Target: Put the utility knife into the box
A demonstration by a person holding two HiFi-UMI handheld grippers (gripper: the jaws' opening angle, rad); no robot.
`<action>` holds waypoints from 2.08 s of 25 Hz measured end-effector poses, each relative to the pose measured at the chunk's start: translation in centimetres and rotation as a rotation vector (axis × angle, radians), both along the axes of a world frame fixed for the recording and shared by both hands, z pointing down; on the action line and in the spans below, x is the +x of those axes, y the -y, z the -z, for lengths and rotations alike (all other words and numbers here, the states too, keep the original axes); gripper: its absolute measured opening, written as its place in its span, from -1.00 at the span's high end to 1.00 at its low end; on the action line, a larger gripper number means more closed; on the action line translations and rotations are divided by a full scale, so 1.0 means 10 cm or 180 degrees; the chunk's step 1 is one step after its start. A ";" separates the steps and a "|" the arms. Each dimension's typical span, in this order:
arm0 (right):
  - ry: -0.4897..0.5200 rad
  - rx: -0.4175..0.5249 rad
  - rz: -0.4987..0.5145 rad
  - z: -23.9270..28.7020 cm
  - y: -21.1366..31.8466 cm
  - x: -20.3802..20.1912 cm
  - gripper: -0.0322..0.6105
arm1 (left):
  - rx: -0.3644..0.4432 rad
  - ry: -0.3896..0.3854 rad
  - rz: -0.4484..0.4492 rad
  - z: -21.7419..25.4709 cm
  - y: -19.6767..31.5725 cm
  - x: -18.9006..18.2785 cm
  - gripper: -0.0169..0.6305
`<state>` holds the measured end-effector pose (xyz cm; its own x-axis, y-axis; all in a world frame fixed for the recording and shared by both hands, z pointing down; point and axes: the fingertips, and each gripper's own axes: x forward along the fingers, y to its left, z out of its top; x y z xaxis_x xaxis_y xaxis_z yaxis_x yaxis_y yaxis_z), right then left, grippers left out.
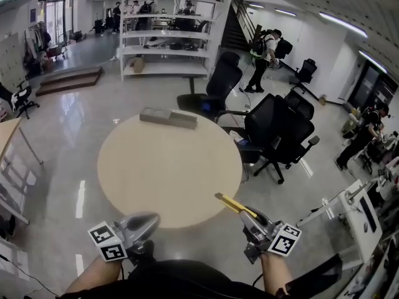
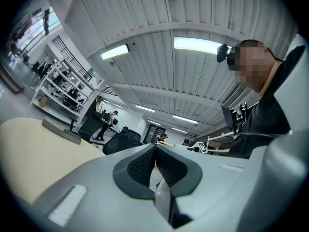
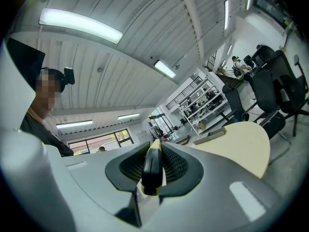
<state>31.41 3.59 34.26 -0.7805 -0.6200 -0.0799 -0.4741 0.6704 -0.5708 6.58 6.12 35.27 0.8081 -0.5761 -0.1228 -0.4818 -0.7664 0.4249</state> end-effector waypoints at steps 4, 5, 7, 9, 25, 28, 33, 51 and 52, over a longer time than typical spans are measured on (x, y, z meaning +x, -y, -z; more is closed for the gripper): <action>-0.0025 -0.0018 -0.0167 -0.12 0.68 -0.30 0.64 | 0.0097 -0.0009 -0.0193 -0.10 0.67 -0.30 0.93; 0.0009 -0.0063 -0.0213 -0.12 0.87 -0.42 0.64 | 0.0095 -0.0008 -0.0250 -0.11 0.83 -0.41 0.93; 0.0042 -0.0149 -0.0263 -0.12 1.19 -0.73 0.64 | 0.0094 0.0020 -0.0376 -0.07 1.13 -0.66 0.93; -0.0005 -0.0145 -0.0278 -0.09 1.53 -1.05 0.64 | 0.0165 0.0074 -0.0458 -0.02 1.47 -0.95 0.93; -0.0227 -0.0307 -0.0142 -0.06 3.01 -2.59 0.64 | 0.0007 -0.0090 -0.0359 -0.20 2.89 -2.40 0.93; -0.0232 -0.0328 -0.0065 -0.10 3.17 -2.61 0.64 | -0.0047 -0.0085 -0.0314 -0.27 2.99 -2.37 0.93; -0.0188 -0.0348 0.0121 -0.17 3.46 -2.47 0.64 | -0.0046 -0.0018 -0.0177 -0.28 3.17 -2.20 0.93; 0.0414 -0.0318 0.0911 -0.68 4.46 -1.51 0.64 | -0.0421 0.0140 0.0691 -0.50 3.78 -1.06 0.93; 0.0404 -0.0320 0.0878 -0.69 4.45 -1.53 0.64 | -0.0408 0.0138 0.0648 -0.50 3.81 -1.08 0.93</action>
<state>16.09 -40.88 41.14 -0.9080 -0.3962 -0.1364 -0.2032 0.7010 -0.6836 -4.27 -31.99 40.30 0.6765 -0.7364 -0.0059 -0.6408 -0.5926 0.4881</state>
